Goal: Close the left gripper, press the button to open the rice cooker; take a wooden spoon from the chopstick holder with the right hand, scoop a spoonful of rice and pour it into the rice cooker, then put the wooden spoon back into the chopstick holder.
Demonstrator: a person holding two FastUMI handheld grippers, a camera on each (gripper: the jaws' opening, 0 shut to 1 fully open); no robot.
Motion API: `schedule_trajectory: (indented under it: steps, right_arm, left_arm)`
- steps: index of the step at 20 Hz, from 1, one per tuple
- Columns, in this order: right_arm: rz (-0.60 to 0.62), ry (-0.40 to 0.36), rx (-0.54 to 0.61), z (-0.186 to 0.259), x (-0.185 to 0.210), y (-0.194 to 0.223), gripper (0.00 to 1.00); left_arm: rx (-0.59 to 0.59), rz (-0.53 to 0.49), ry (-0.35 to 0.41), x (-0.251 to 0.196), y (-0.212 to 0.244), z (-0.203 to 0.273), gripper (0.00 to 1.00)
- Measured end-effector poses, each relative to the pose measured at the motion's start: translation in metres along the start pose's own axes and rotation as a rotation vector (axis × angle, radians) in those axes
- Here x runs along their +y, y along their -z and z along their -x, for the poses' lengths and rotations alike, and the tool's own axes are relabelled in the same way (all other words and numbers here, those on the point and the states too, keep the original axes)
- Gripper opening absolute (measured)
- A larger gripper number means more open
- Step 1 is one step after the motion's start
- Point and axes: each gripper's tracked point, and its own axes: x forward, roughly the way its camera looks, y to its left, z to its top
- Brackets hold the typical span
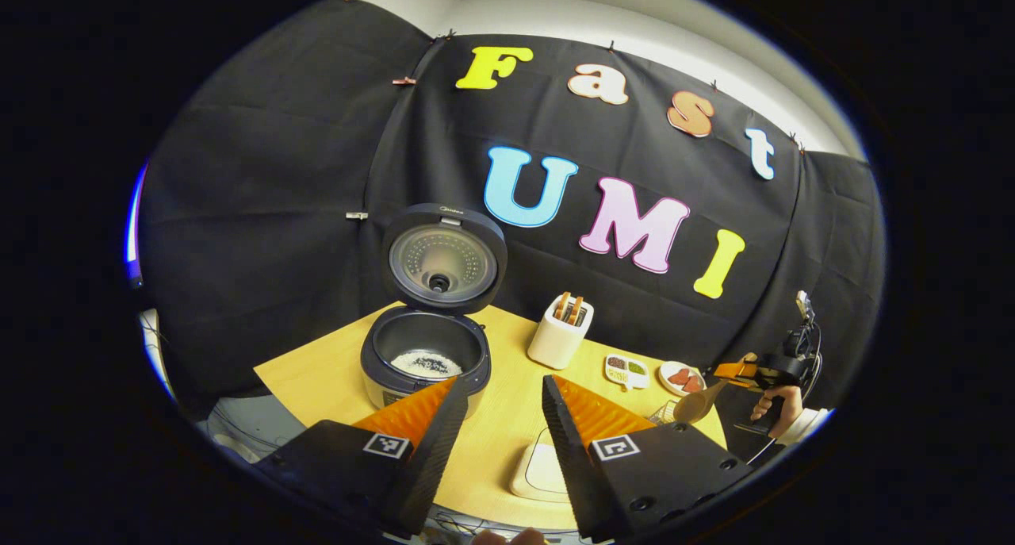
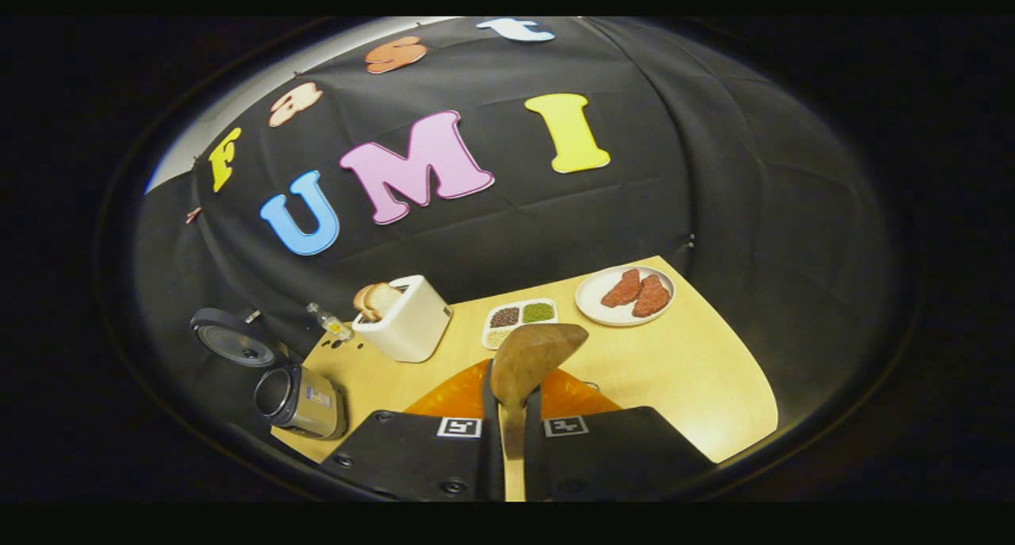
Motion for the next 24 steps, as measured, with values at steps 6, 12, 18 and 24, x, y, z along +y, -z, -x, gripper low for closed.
schedule_trajectory:
  steps: [6,12,18,24]
  right_arm:
    - [-0.032,0.024,0.012,-0.034,-0.027,0.006,0.14]
    - [-0.02,0.042,0.068,-0.062,-0.04,0.035,0.15]
    - [-0.048,0.059,0.134,-0.066,-0.053,0.068,0.17]
    - [-0.132,0.028,0.165,-0.048,-0.064,0.073,0.38]
  left_arm:
    - [0.056,-0.044,-0.042,-0.021,0.012,0.004,0.69]
    - [0.06,-0.069,-0.073,-0.028,0.004,0.004,0.69]
    - [0.07,-0.081,-0.069,-0.038,0.009,0.002,0.69]
    - [0.07,-0.075,-0.038,-0.054,0.011,-0.004,0.69]
